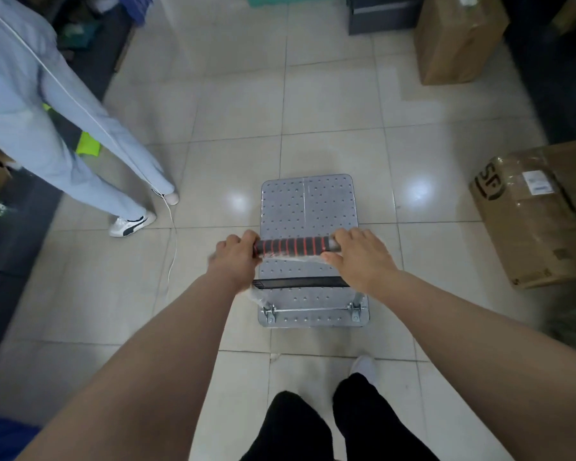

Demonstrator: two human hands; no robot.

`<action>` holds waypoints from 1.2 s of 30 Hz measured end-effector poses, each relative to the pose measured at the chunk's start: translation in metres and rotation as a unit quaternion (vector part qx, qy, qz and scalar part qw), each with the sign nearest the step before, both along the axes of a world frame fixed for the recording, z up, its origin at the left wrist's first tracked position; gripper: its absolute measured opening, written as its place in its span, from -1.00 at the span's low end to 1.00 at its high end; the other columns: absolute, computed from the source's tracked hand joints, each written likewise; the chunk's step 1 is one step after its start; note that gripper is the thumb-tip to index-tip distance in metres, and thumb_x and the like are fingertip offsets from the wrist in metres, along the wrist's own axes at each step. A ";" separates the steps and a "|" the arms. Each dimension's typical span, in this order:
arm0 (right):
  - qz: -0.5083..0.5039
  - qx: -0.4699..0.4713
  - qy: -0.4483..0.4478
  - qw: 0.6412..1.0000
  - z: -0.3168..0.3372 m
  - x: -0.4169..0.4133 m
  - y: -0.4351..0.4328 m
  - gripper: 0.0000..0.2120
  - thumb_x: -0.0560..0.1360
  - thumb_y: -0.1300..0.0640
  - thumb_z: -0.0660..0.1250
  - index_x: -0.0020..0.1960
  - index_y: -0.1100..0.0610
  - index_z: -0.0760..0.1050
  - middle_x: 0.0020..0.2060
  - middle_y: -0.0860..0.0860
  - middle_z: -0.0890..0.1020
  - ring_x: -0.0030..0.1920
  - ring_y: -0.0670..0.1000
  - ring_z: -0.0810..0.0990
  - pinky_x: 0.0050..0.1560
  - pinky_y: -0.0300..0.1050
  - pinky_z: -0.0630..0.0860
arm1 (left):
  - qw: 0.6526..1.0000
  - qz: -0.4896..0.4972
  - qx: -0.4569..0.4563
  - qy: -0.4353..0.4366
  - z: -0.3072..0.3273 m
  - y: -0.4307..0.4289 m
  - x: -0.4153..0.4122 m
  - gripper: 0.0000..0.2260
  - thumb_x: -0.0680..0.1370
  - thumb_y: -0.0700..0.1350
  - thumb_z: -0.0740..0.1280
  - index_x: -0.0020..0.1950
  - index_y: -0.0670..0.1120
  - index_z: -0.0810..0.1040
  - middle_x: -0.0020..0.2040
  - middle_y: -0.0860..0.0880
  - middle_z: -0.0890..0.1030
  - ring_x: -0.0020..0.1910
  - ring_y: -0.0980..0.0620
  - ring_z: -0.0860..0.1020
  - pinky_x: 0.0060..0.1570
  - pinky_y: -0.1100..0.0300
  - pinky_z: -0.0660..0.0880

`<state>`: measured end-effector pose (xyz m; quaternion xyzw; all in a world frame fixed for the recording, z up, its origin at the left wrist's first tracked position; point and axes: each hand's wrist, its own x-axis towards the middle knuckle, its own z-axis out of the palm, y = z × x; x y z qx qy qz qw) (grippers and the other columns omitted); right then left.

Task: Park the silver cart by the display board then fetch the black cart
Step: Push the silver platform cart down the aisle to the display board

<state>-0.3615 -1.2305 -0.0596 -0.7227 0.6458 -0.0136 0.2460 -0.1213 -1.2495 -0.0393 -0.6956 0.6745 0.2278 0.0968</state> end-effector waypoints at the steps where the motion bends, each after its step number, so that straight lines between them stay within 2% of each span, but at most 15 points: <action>1: 0.003 0.000 0.002 1.000 0.001 -0.002 -0.013 -0.65 0.54 -0.18 0.14 0.15 0.05 0.35 0.05 0.06 0.50 0.07 0.08 0.43 0.15 0.00 0.38 | 1.000 0.001 -0.001 0.000 0.001 -0.012 -0.003 -0.73 0.58 -0.05 0.25 0.26 -0.03 0.34 0.17 -0.18 0.44 0.16 -0.23 0.39 0.18 -0.13 0.40; 8: -0.012 0.002 0.015 1.000 -0.001 -0.017 -0.114 -0.65 0.53 -0.18 0.14 0.16 0.05 0.36 0.06 0.06 0.51 0.08 0.08 0.44 0.17 0.02 0.42 | 1.000 0.001 -0.009 0.003 -0.003 -0.110 -0.018 -0.73 0.59 -0.04 0.24 0.27 0.02 0.32 0.17 -0.15 0.44 0.16 -0.20 0.40 0.17 -0.17 0.42; 13: -0.046 -0.018 0.018 0.999 -0.006 -0.015 -0.206 -0.66 0.53 -0.17 0.16 0.18 0.01 0.35 0.05 0.03 0.50 0.06 0.04 0.44 0.21 0.02 0.41 | 0.999 0.000 -0.034 0.018 -0.009 -0.206 -0.021 -0.77 0.59 -0.07 0.22 0.23 0.05 0.32 0.16 -0.11 0.43 0.16 -0.16 0.39 0.10 -0.12 0.38; 22: -0.120 -0.006 -0.005 0.993 0.001 0.002 -0.372 -0.65 0.53 -0.12 0.21 0.24 0.03 0.37 0.12 0.06 0.50 0.17 0.09 0.43 0.27 0.04 0.32 | 0.999 -0.033 -0.033 0.002 -0.004 -0.382 -0.016 -0.74 0.58 -0.16 0.22 0.25 -0.01 0.30 0.19 -0.16 0.42 0.20 -0.19 0.39 0.14 -0.16 0.37; 30: -0.107 -0.024 -0.005 0.994 -0.009 0.000 -0.499 -0.68 0.50 -0.18 0.19 0.16 -0.04 0.38 0.09 0.02 0.51 0.14 0.06 0.44 0.27 0.06 0.30 | 0.997 -0.063 -0.037 -0.026 -0.006 -0.512 -0.010 -0.73 0.58 -0.14 0.22 0.27 -0.02 0.29 0.17 -0.15 0.44 0.16 -0.19 0.42 0.13 -0.08 0.38; 36: -0.062 -0.017 0.019 0.998 -0.007 -0.014 -0.595 -0.68 0.51 -0.17 0.18 0.16 -0.01 0.37 0.08 0.05 0.53 0.11 0.10 0.45 0.21 0.03 0.31 | 0.996 -0.068 -0.014 -0.048 -0.001 -0.608 -0.022 -0.74 0.59 -0.14 0.19 0.28 -0.04 0.32 0.19 -0.17 0.44 0.18 -0.20 0.42 0.17 -0.06 0.36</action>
